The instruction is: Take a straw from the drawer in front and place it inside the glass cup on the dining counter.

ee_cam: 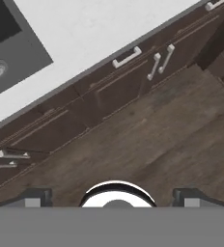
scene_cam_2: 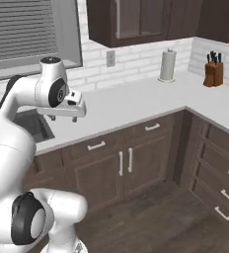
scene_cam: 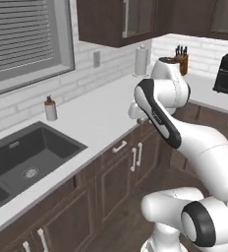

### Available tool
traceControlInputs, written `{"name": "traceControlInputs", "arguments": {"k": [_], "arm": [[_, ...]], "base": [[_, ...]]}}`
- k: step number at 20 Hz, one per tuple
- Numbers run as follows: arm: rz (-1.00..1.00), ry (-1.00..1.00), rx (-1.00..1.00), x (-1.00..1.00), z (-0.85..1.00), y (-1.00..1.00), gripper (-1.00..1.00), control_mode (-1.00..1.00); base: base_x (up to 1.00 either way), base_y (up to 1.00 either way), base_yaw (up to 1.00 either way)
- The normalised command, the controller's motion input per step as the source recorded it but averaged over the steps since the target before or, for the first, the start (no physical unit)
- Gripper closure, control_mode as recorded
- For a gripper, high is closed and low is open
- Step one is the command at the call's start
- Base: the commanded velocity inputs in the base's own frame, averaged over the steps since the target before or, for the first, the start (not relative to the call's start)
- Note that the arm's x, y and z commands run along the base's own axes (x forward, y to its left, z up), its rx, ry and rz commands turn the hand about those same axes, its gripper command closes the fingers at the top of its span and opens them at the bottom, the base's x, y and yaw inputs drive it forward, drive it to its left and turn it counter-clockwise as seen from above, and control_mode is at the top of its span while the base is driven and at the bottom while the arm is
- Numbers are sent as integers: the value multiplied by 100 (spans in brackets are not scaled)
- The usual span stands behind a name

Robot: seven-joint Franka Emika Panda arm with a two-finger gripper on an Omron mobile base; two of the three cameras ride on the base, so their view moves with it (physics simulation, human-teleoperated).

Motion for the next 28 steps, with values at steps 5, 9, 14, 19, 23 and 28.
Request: {"name": "traceControlInputs", "arguments": {"k": [5,9,14,19,23,28], "arm": [[0,0,0,0,0,0,-100,100],[0,0,0,0,0,0,-100,100],[0,0,0,0,0,0,-100,100],[0,0,0,0,0,0,-100,100],[-7,0,8,0,0,9,-100,-100],[-17,0,38,0,0,-16,-100,-100]], "base": [[0,80,-54],[3,74,-50],[3,75,-46],[12,64,-39],[0,50,-24],[0,0,0]]}}
